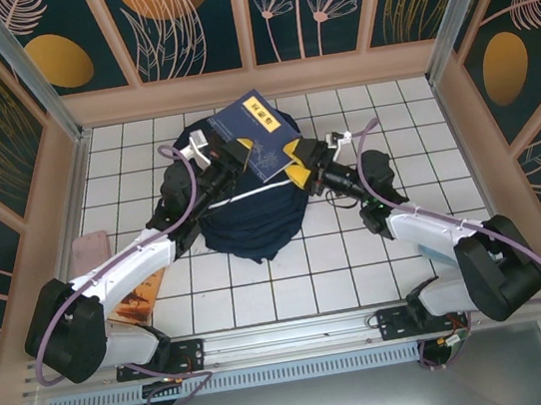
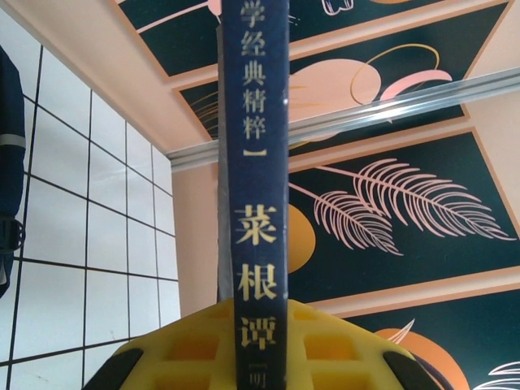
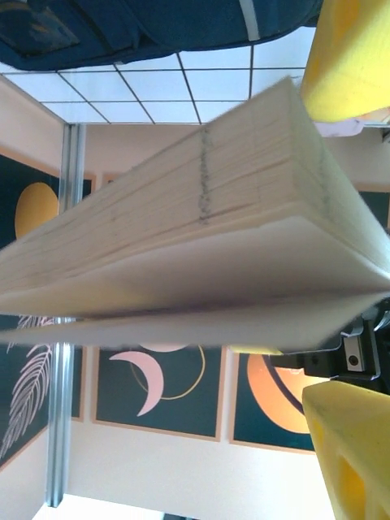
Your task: Pack the student bag
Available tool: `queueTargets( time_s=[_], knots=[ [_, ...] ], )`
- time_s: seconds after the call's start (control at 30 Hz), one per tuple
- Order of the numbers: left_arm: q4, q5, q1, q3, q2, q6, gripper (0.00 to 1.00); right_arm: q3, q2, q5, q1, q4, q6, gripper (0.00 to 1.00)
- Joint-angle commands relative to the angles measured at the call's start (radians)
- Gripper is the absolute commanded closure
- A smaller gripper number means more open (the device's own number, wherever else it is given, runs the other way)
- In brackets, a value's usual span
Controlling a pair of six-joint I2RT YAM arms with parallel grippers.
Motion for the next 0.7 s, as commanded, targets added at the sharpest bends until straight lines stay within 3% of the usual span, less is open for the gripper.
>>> queueTargets(
  time_s=[0.0, 0.27, 0.67],
  knots=[
    [0.091, -0.029, 0.000, -0.003, -0.007, -0.037, 0.96, -0.018, 0.012, 0.068, 0.020, 0.198, 0.035, 0.26],
    [0.086, -0.045, 0.001, -0.007, 0.001, -0.046, 0.98, -0.017, 0.020, 0.107, 0.026, 0.223, 0.039, 0.53],
    [0.097, -0.019, 0.000, -0.006, 0.020, -0.051, 0.97, 0.016, 0.048, 0.178, 0.040, 0.163, 0.023, 0.68]
  ],
)
